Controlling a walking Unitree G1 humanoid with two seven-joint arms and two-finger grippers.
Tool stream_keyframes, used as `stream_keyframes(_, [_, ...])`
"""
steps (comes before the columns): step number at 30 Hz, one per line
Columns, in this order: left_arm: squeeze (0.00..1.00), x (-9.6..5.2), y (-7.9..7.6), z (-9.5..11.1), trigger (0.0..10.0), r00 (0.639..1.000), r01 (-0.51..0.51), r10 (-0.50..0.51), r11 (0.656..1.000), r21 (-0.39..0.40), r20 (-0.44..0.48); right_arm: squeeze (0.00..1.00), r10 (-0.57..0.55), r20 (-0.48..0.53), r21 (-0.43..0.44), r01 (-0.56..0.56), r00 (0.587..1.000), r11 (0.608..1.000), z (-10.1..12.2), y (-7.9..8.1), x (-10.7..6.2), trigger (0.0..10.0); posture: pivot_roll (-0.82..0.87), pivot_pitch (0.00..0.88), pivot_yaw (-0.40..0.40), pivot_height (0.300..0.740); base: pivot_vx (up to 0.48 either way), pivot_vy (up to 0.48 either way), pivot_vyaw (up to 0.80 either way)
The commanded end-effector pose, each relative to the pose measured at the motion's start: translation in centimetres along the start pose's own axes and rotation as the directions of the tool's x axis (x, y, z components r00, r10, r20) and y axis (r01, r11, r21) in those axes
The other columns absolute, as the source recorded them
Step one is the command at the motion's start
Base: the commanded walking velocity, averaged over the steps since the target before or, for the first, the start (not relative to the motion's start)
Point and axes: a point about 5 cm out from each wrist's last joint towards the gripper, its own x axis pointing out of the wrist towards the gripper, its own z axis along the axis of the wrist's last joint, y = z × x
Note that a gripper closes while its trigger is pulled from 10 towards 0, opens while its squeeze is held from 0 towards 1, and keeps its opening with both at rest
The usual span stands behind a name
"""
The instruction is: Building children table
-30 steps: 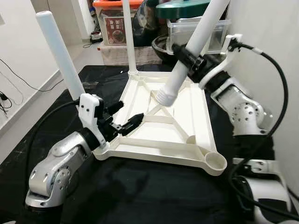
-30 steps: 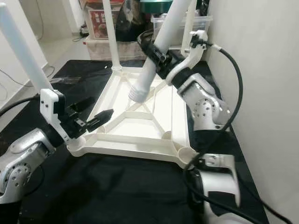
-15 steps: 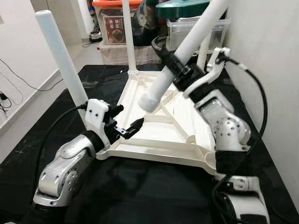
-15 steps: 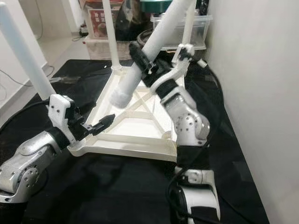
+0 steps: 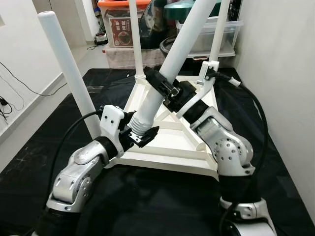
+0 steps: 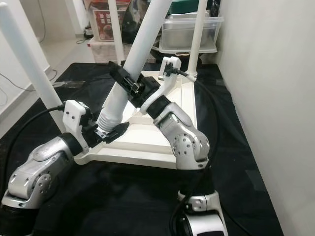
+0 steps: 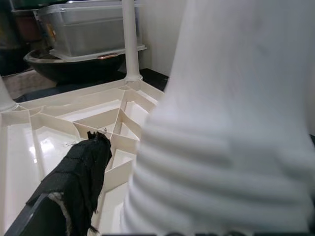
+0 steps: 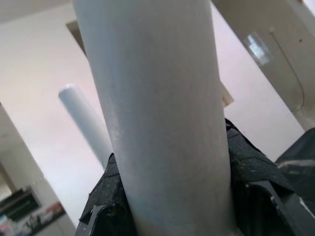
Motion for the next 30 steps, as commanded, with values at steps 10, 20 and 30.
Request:
stream_keyframes(10, [0.00,0.8,-0.5,-0.1,0.0,0.999,0.031,-0.031,0.999,0.018,0.013,0.00,0.075,-0.053,-0.024,-0.076,0.996,0.997,-1.2,1.8,0.0,0.0,-0.07,0.000,-0.005,0.740,0.000,0.000,0.00])
stream_keyframes(20, [0.00,0.6,-0.9,-0.3,0.0,1.000,0.026,-0.027,0.990,0.141,0.004,0.00,0.057,-0.077,-0.030,-0.060,0.995,0.998,-1.7,1.5,0.0,0.0,-0.06,0.000,-0.016,0.740,0.000,0.000,0.00])
stream_keyframes(30, [0.00,0.8,-1.2,-0.9,10.0,0.999,0.014,-0.008,0.979,0.201,-0.032,0.00,0.019,-0.144,-0.021,-0.022,0.989,1.000,-2.6,1.3,0.0,10.0,-0.06,0.000,-0.019,0.740,0.000,0.000,0.00])
